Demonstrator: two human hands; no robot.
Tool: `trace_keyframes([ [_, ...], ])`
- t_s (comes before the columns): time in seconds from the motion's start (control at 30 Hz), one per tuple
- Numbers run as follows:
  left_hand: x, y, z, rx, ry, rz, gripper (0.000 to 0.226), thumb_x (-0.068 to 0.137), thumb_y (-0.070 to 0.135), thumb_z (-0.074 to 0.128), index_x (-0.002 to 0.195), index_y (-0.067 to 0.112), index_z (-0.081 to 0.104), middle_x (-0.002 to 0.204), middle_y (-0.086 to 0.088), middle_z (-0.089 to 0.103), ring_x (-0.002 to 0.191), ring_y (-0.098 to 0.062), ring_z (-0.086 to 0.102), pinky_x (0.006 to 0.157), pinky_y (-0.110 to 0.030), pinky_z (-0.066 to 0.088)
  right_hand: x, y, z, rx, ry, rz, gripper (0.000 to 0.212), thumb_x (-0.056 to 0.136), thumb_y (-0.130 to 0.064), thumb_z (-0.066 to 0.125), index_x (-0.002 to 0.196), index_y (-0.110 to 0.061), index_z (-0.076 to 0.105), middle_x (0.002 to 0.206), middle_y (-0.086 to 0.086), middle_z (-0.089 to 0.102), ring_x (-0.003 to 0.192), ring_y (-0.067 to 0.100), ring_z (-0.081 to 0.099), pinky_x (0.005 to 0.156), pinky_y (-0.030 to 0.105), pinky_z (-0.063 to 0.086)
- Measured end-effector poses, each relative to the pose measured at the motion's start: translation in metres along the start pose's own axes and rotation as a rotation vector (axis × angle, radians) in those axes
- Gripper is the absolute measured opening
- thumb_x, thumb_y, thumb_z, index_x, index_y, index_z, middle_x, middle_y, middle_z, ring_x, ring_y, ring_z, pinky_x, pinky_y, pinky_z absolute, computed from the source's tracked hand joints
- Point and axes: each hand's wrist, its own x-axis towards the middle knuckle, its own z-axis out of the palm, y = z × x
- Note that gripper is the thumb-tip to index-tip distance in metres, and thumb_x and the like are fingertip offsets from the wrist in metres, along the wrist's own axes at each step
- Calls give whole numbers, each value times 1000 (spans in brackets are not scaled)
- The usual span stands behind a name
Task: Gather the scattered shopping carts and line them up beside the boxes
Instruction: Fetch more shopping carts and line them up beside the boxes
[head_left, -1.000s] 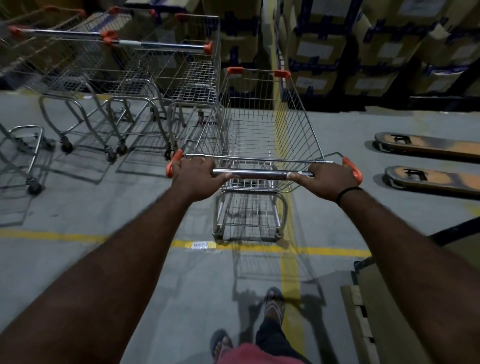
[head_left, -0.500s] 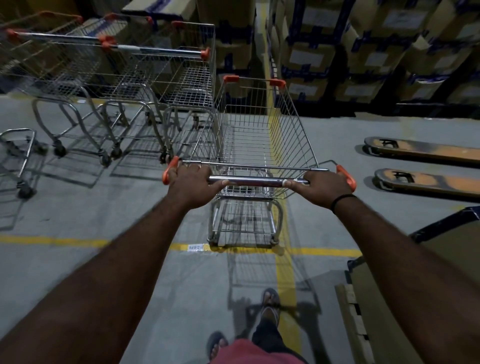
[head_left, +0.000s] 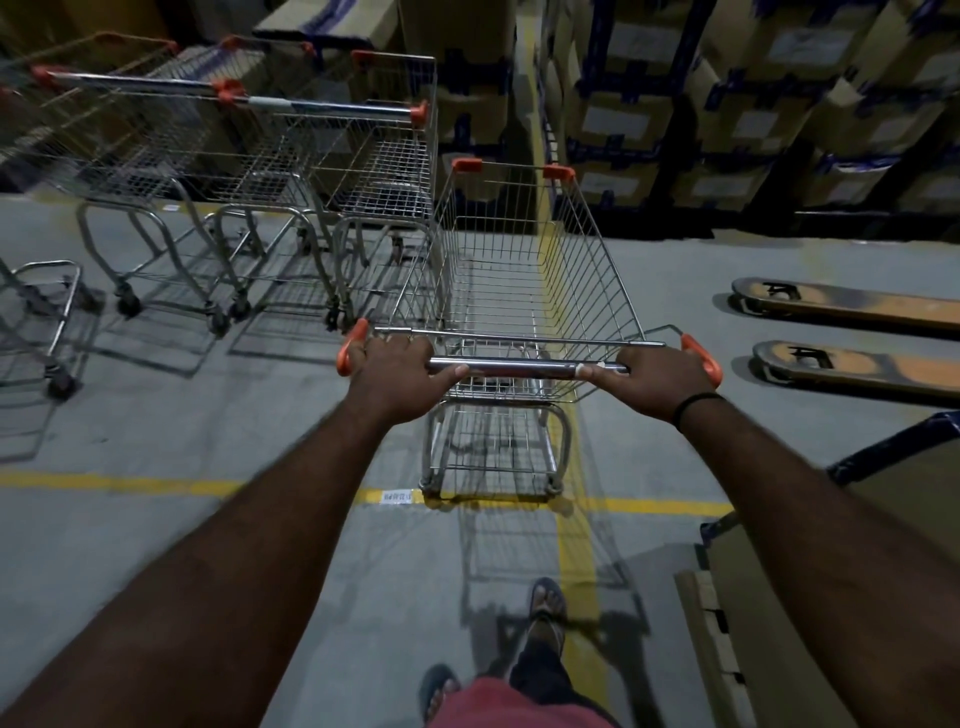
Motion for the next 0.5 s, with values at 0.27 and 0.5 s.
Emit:
trace_keyframes([
  [0.27,0,-2,0,2,-19,-8,77,85,87,26,112,25,61,130,-10,60,130,-35,46,113,-59,19,-2,-4,-2,-2,-15,5,88,75,-97,8,77,-26,61,84,-6,67,89,16,63,109,48,26],
  [0.5,15,-2,-15,-20,-200,-43,103,75,96,4,128,31,63,144,-3,58,142,-28,42,119,-59,-1,19,-3,-15,163,-270,-2,98,62,-105,8,86,-30,66,103,-2,65,104,20,61,105,49,33],
])
